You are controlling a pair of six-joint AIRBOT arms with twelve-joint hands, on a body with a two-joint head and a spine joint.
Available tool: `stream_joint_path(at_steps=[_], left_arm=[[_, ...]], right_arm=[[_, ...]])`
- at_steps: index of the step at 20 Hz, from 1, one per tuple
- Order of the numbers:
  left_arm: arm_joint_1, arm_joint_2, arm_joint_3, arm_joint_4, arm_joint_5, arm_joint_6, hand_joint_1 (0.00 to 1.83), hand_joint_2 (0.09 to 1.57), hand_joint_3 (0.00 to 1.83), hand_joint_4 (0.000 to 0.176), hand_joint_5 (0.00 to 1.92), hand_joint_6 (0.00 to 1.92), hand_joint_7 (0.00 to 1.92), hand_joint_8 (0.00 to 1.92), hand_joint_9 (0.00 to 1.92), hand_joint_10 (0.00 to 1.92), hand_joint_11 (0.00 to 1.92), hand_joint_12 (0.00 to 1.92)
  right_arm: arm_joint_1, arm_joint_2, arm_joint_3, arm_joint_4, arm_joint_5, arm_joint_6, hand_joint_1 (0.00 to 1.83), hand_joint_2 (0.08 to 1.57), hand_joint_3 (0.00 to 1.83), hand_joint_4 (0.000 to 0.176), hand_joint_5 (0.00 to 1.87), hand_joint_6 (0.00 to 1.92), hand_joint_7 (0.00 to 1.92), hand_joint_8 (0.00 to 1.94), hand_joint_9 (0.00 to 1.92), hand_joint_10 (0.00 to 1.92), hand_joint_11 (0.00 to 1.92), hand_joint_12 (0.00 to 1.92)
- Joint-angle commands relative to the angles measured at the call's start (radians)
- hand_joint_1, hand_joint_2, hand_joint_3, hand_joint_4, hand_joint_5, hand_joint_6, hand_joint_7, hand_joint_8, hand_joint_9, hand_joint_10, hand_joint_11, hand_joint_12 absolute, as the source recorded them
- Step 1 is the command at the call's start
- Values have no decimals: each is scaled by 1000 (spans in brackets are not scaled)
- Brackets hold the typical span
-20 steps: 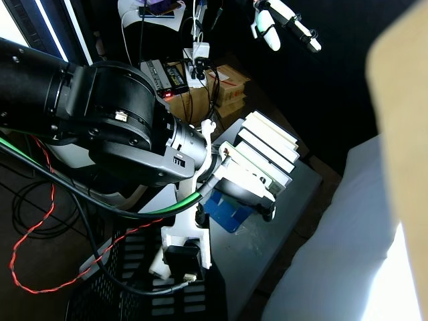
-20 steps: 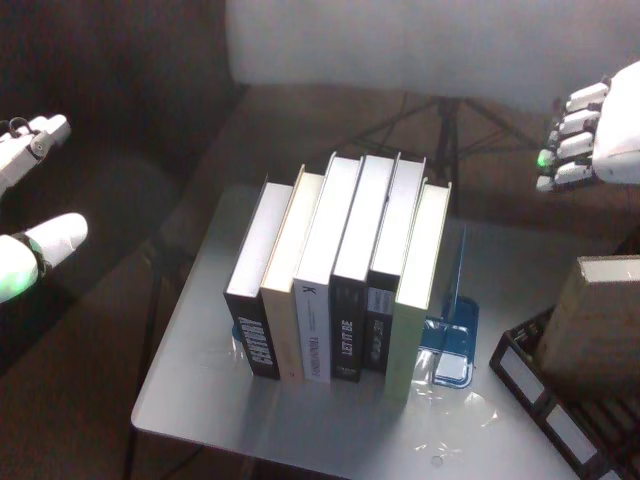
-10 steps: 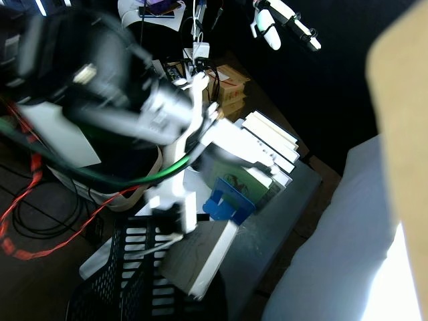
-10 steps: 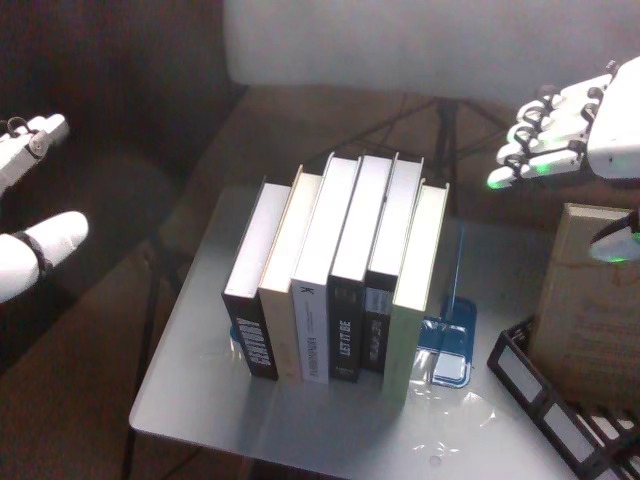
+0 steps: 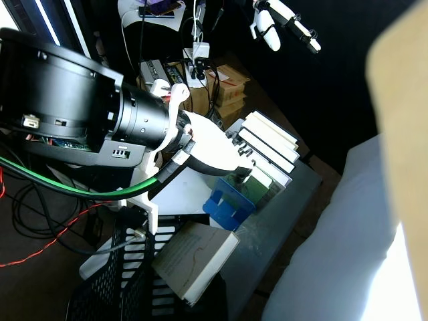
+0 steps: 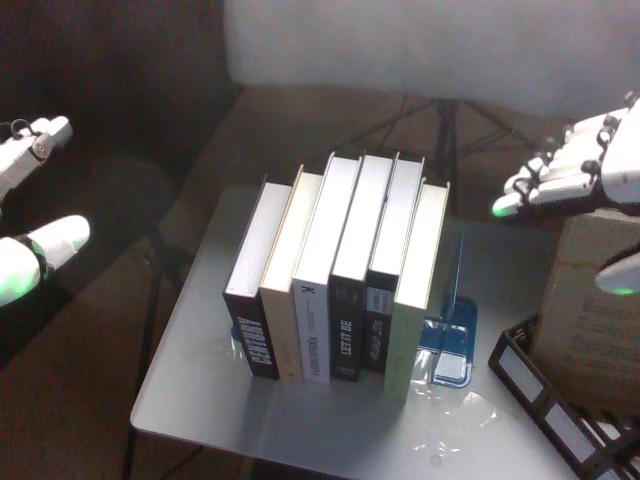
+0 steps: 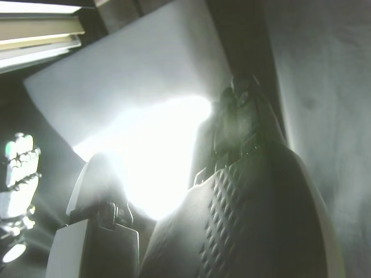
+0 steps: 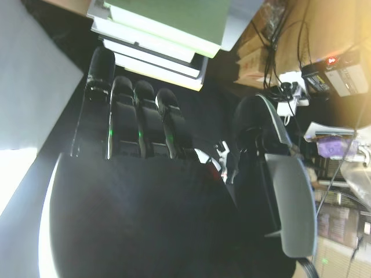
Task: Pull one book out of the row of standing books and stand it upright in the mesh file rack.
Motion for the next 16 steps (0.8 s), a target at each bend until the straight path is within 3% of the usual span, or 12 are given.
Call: stream_joint_path(at_steps=[1, 4, 5, 7, 8, 9, 10, 11, 12, 14, 15, 16], left_arm=[[-3, 9, 1, -11, -125, -2, 417, 1423, 0, 0, 69, 0, 5, 0, 0, 0, 0, 293], [-3, 12, -3, -10, -136, -5, 433, 1423, 1, 0, 58, 3, 0, 0, 0, 0, 0, 251], [-3, 13, -4, -5, -141, -9, 454, 1419, 0, 0, 59, 4, 0, 0, 0, 0, 0, 227], [-6, 15, -7, 7, -148, -12, 460, 1420, 0, 0, 61, 2, 0, 0, 0, 0, 0, 168], [-11, 15, -7, 16, -148, -14, 472, 1415, 0, 0, 61, 1, 0, 0, 0, 0, 0, 227], [-17, 17, -7, 29, -148, -16, 439, 1423, 0, 0, 61, 1, 0, 0, 0, 0, 0, 410], [-27, 19, -7, 44, -149, -18, 451, 1431, 1, 0, 62, 1, 0, 0, 0, 0, 0, 375], [-37, 21, -7, 58, -148, -19, 451, 1431, 1, 0, 62, 1, 0, 0, 0, 0, 0, 375], [-52, 24, -7, 84, -146, -20, 441, 1436, 0, 0, 63, 1, 0, 0, 0, 0, 0, 436], [-72, 30, -7, 126, -137, -26, 415, 1435, 0, 0, 59, 0, 0, 0, 0, 0, 0, 445], [-87, 35, -7, 156, -128, -29, 348, 1420, 0, 31, 52, 0, 0, 0, 0, 0, 0, 258], [-110, 38, -5, 192, -112, -32, 348, 1420, 0, 31, 52, 0, 0, 0, 0, 0, 0, 258]], right_arm=[[3, 17, 2, 32, -44, -1, 372, 1344, 3, 0, 0, 0, 0, 0, 34, 80, 0, 1188], [-6, 28, -6, 84, -82, -44, 413, 1352, 1, 10, 0, 0, 0, 0, 2, 53, 0, 781], [-16, 39, -14, 199, -101, -136, 304, 1333, 0, 13, 0, 0, 33, 11, 43, 69, 0, 1053], [-47, 49, -13, 478, -109, -335, 302, 1326, 0, 5, 0, 0, 57, 7, 8, 213, 0, 1210], [-64, 51, -9, 618, -101, -435, 319, 1327, 0, 34, 0, 0, 19, 1, 1, 70, 0, 1140], [-82, 53, -4, 769, -76, -554, 386, 1328, 1, 18, 0, 0, 0, 0, 2, 9, 0, 629], [-98, 54, 1, 915, -45, -653, 421, 1366, 8, 0, 0, 0, 0, 0, 0, 7, 0, 409], [-117, 57, 2, 1038, -20, -730, 421, 1366, 8, 0, 0, 0, 0, 0, 0, 7, 0, 409], [-148, 62, 1, 1187, 18, -830, 336, 1375, 6, 0, 0, 0, 0, 0, 0, 0, 0, 70], [-210, 66, 1, 1398, 79, -964, 293, 1380, 6, 0, 0, 0, 0, 0, 0, 0, 0, 13], [-254, 67, 1, 1527, 127, -1038, 281, 1388, 8, 0, 0, 0, 0, 0, 25, 11, 17, 10], [-297, 69, -2, 1629, 174, -1092, 281, 1388, 8, 0, 0, 0, 0, 0, 25, 11, 17, 10]])
